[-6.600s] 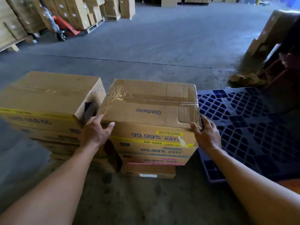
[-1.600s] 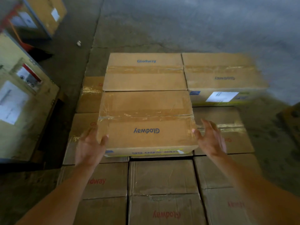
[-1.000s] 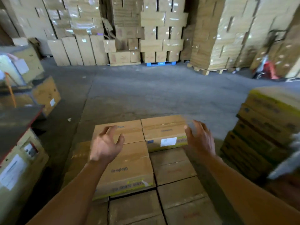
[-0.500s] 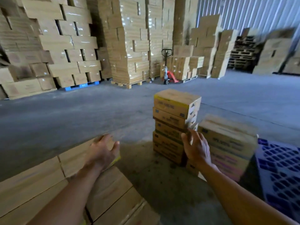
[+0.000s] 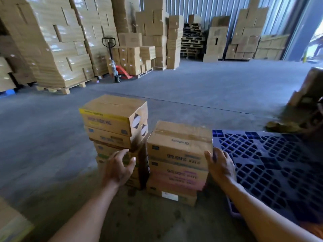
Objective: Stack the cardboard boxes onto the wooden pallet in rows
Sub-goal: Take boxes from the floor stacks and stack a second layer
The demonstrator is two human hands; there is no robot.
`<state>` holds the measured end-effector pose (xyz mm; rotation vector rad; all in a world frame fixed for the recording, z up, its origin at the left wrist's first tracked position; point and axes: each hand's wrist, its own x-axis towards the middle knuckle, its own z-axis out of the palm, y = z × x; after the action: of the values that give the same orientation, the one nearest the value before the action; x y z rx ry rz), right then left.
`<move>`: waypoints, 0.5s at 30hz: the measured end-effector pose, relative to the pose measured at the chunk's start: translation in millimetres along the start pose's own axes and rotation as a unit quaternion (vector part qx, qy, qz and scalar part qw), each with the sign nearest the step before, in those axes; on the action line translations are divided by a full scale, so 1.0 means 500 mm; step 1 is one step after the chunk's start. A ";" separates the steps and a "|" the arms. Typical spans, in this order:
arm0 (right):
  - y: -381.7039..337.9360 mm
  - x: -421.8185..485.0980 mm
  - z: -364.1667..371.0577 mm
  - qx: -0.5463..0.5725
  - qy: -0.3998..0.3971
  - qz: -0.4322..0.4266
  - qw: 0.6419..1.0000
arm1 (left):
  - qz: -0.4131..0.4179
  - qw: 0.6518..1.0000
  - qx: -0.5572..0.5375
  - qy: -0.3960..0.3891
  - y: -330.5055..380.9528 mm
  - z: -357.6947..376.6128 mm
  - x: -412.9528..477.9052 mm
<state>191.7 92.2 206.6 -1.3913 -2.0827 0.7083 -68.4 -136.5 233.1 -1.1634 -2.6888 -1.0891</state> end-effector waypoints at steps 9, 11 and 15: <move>0.170 0.262 0.111 -0.021 0.018 0.133 0.991 | -0.013 0.996 -0.009 -0.091 -0.021 0.312 0.320; 0.200 0.322 0.160 -0.027 0.019 0.160 0.987 | -0.024 0.994 0.000 -0.105 -0.055 0.383 0.400; 0.267 0.431 0.273 -0.052 0.004 0.235 0.970 | -0.074 0.986 0.003 -0.147 -0.130 0.519 0.538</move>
<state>115.7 320.0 47.8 -1.9761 -1.8152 0.7792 -241.2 160.3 71.6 -1.2292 -3.0417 -0.9959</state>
